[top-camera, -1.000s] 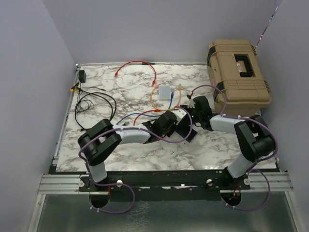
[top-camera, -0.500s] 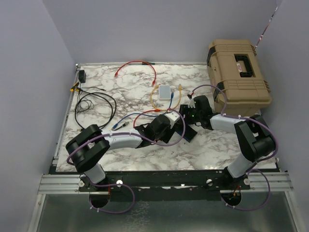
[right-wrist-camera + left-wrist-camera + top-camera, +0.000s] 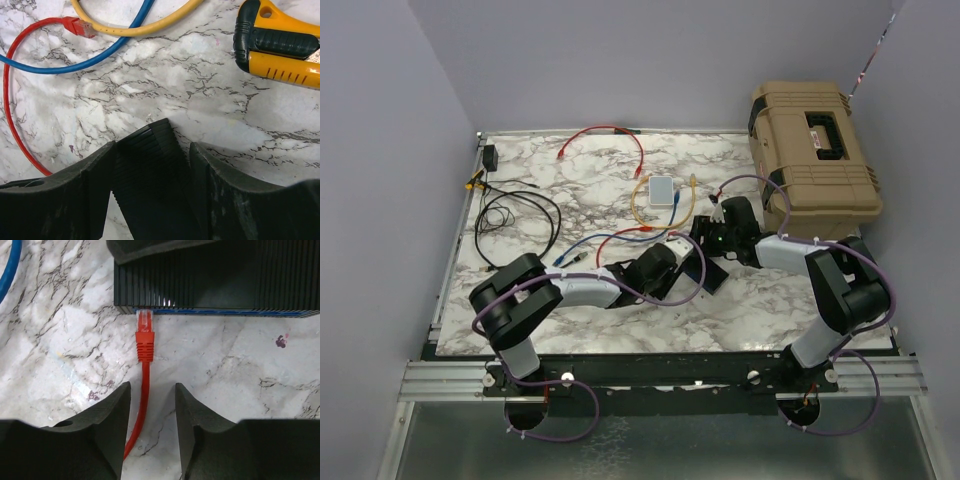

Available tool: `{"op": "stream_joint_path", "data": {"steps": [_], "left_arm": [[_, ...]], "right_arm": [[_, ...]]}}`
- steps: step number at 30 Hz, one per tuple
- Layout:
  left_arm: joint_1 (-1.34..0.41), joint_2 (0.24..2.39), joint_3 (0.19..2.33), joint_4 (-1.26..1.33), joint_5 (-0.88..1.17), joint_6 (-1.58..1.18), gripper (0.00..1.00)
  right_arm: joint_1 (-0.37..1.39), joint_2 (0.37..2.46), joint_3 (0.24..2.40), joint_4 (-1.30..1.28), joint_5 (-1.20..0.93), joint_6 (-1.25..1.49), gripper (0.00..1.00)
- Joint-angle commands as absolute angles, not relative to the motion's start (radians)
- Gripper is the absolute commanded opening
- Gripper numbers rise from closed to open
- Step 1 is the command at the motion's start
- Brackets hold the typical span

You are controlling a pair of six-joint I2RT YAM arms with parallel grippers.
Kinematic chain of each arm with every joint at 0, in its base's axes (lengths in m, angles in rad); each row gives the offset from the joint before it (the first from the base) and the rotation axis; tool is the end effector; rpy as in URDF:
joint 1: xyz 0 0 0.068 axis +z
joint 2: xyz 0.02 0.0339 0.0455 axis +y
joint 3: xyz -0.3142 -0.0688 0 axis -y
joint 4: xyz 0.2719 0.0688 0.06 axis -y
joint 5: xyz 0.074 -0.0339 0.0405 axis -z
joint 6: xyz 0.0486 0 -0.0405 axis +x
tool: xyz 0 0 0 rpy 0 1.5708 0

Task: Insert the plug into the switch port
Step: Insert the connector into the switch port.

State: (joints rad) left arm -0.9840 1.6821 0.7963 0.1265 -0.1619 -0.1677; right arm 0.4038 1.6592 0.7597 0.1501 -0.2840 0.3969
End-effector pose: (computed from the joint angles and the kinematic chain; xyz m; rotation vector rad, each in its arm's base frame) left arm 0.2069 -0.2970 0.1692 0.8573 2.1887 -0.3897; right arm 0.3185 0.1509 0.1687 -0.1572 2.3927 0.7213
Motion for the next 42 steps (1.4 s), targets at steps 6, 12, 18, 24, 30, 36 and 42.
{"op": "stream_joint_path", "data": {"steps": [6, 12, 18, 24, 30, 36, 42], "left_arm": [[-0.991, 1.755, 0.847, 0.158, -0.204, -0.101, 0.28], [-0.989, 1.781, 0.854, 0.156, -0.196, -0.079, 0.21], [-0.984, 1.785, 0.870, 0.169, -0.189, -0.058, 0.08], [-0.980, 1.777, 0.924, 0.176, -0.199, -0.075, 0.01], [-0.969, 1.790, 0.953, 0.223, -0.256, -0.136, 0.00], [-0.966, 1.766, 0.944, 0.328, -0.279, -0.192, 0.00], [-0.965, 1.719, 0.915, 0.450, -0.221, -0.176, 0.00]], "right_arm": [[0.394, 1.720, 0.750, 0.045, -0.309, 0.416, 0.62], [0.396, 1.756, 0.737, 0.061, -0.369, 0.435, 0.61], [0.395, 1.783, 0.737, 0.040, -0.385, 0.411, 0.57], [0.396, 1.794, 0.694, 0.078, -0.460, 0.427, 0.53], [0.396, 1.783, 0.662, 0.112, -0.511, 0.436, 0.52], [0.396, 1.784, 0.663, 0.122, -0.560, 0.428, 0.52], [0.396, 1.791, 0.670, 0.125, -0.586, 0.425, 0.52]]}}
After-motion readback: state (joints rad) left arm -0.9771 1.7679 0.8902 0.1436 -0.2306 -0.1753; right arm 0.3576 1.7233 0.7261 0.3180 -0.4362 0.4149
